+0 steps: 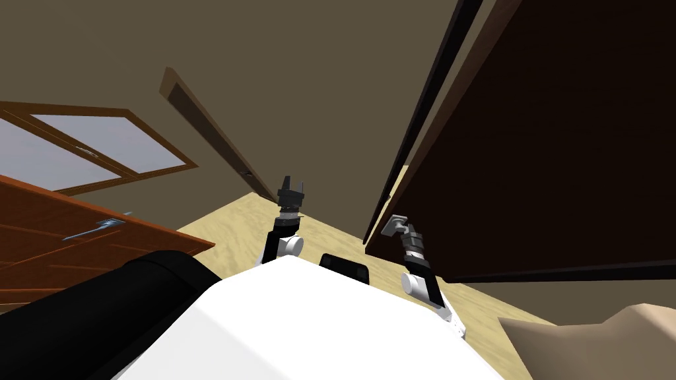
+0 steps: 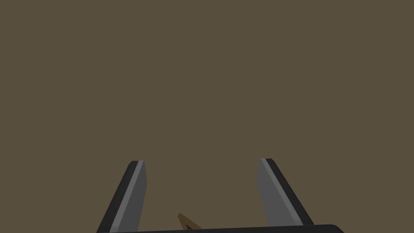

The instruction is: Pull the door open

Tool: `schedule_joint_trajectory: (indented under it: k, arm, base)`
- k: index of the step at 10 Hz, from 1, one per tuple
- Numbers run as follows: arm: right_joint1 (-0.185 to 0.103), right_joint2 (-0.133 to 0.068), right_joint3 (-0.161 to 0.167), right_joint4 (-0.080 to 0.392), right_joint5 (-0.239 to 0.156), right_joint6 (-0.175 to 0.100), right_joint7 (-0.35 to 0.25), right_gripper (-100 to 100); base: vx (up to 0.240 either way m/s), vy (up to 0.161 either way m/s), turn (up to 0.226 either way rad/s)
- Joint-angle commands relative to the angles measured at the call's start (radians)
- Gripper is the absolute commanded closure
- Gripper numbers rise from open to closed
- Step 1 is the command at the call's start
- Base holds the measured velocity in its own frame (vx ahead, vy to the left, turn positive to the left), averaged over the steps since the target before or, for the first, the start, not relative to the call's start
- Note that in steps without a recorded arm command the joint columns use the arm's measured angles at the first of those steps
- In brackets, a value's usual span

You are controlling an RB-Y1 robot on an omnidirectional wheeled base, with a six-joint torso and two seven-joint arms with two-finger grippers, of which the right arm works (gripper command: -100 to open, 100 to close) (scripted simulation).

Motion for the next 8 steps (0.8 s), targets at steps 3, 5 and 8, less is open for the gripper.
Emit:
schedule_joint_trajectory:
  k: [3,5,8]
  arm:
    - [-0.016,0.016,0.047,-0.025,-0.092,-0.012,-0.070,100]
    - [-0.016,0.016,0.047,-0.025,-0.092,-0.012,-0.070,100]
    - [-0.012,0.017,0.058,-0.034,-0.137,-0.013,-0.101,100]
  base:
    - [-0.053,-0.037,0.089]
    - [-0.026,-0.016,0.018]
    - [-0.034,-0.023,0.052]
